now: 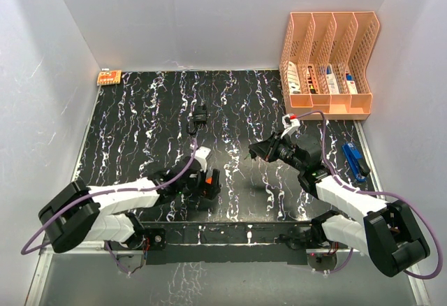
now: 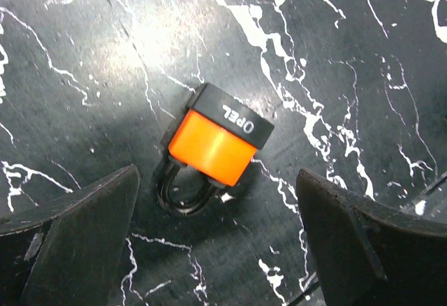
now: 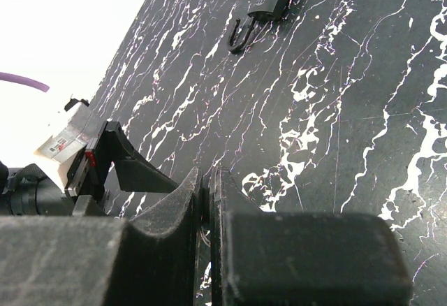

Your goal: Unlock with the key

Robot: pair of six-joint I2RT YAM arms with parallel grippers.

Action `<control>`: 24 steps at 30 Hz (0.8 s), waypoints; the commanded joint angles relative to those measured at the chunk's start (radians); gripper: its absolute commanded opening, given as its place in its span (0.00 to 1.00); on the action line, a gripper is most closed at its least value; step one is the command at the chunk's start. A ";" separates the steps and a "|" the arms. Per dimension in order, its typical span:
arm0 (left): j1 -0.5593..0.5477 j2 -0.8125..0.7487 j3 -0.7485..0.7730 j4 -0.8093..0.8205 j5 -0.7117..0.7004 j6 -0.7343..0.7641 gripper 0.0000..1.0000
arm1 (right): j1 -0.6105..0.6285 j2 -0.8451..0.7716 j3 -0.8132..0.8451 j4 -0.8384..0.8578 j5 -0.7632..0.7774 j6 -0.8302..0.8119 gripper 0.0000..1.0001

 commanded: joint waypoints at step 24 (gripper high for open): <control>-0.190 0.237 0.057 -0.087 -0.243 -0.032 0.56 | -0.003 -0.009 -0.004 0.053 -0.006 -0.018 0.00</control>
